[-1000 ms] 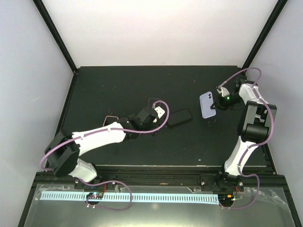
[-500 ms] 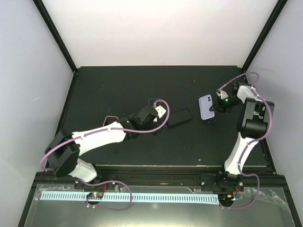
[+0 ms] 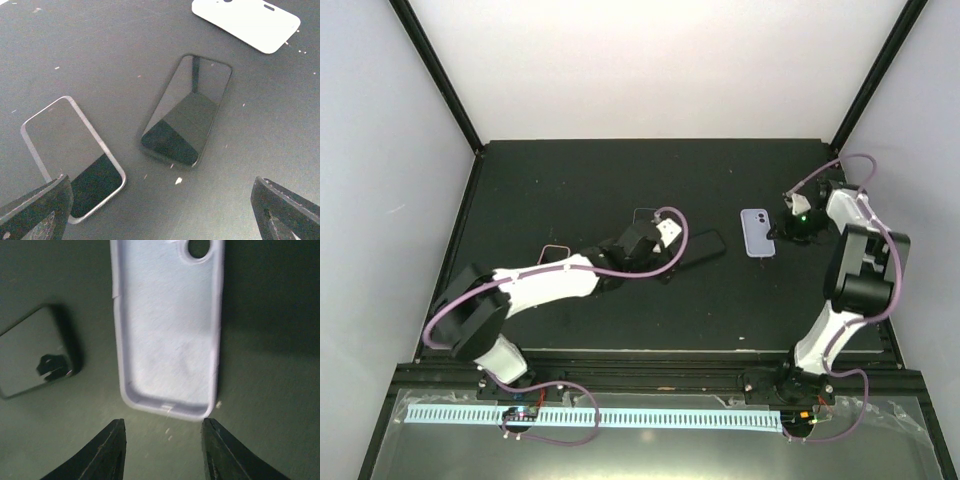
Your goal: Take the phone out of the phone case
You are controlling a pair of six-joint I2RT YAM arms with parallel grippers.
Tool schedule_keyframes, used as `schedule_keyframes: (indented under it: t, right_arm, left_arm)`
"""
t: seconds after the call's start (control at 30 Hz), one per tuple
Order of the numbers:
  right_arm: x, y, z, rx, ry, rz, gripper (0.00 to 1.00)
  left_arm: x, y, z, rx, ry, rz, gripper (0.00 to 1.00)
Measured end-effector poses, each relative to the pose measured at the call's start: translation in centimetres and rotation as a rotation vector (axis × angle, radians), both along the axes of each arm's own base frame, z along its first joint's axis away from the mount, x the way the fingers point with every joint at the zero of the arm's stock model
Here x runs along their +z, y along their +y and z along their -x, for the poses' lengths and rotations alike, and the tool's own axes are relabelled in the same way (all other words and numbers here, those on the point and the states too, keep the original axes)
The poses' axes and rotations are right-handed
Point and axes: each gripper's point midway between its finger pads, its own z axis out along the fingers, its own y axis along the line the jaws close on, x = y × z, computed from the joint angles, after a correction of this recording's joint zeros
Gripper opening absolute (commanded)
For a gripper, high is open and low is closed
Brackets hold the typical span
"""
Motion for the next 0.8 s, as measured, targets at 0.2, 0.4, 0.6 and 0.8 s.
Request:
schedule_keyframes:
  t: [0.2,0.4,0.6,0.8]
  right_arm:
    - [5.8,2.7,3.9,0.054,-0.152,-0.071,0.49]
    - [11.3,6.0,8.3,0.184,-0.384,-0.139,0.60]
    - [13.7,8.3,11.8,0.270,-0.573,-0.186,0.63]
    - [15.4,9.0,12.4,0.315,-0.690,-0.190,0.64]
  left_arm:
    - [-2.7,-4.3,-3.9,0.006,0.088,-0.001,0.99]
    - [-5.7,-4.8,-6.7,0.034,0.200,0.041,0.99]
    - [-8.2,-6.8,-10.6,0.026,0.271,0.055,0.99]
    - [-11.0,-8.7,-11.1,-0.031,0.369,0.062,0.99]
